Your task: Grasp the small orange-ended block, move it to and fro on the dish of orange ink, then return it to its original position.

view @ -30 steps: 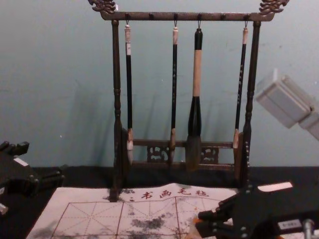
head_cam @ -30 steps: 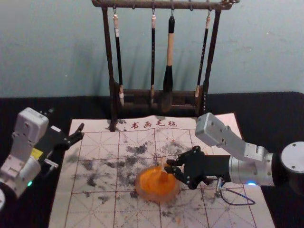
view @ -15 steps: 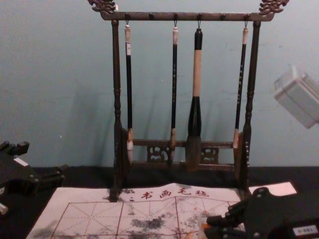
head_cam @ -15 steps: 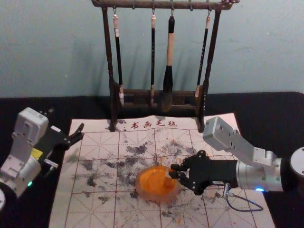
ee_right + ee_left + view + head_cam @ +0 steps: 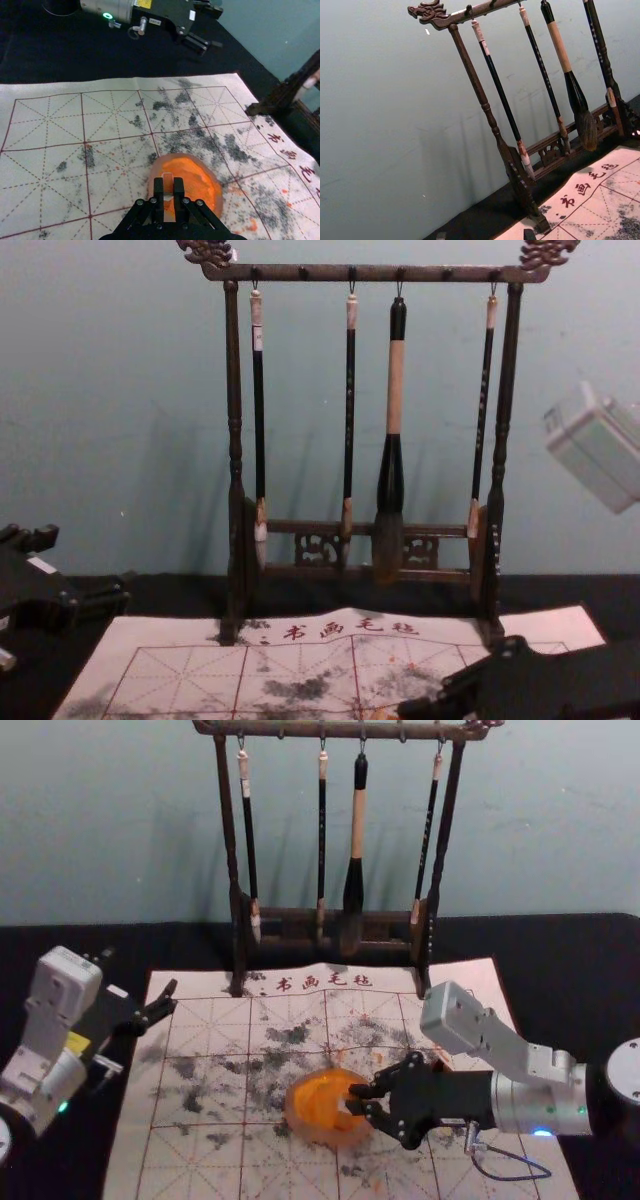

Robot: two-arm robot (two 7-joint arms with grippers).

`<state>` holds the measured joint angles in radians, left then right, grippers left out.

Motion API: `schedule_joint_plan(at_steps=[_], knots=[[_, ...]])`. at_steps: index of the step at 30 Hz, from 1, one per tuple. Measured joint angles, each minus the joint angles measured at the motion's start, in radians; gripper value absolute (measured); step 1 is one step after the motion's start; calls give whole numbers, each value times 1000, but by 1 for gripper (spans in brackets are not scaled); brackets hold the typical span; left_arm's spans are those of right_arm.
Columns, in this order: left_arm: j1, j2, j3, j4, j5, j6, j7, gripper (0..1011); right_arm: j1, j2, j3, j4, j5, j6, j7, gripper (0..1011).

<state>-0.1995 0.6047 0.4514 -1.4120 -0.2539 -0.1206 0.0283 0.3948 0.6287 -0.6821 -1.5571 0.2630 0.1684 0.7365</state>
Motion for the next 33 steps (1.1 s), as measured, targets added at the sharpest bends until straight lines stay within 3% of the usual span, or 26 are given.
schedule_joint_plan(at_steps=[17,33], knots=[[0,0,0,0,0,0,0,1001,44,-45,-32,40,-18,4,0,82],[0,0,0,0,0,0,0,1001,69,-65,-20,82,-21,12,-19,82]])
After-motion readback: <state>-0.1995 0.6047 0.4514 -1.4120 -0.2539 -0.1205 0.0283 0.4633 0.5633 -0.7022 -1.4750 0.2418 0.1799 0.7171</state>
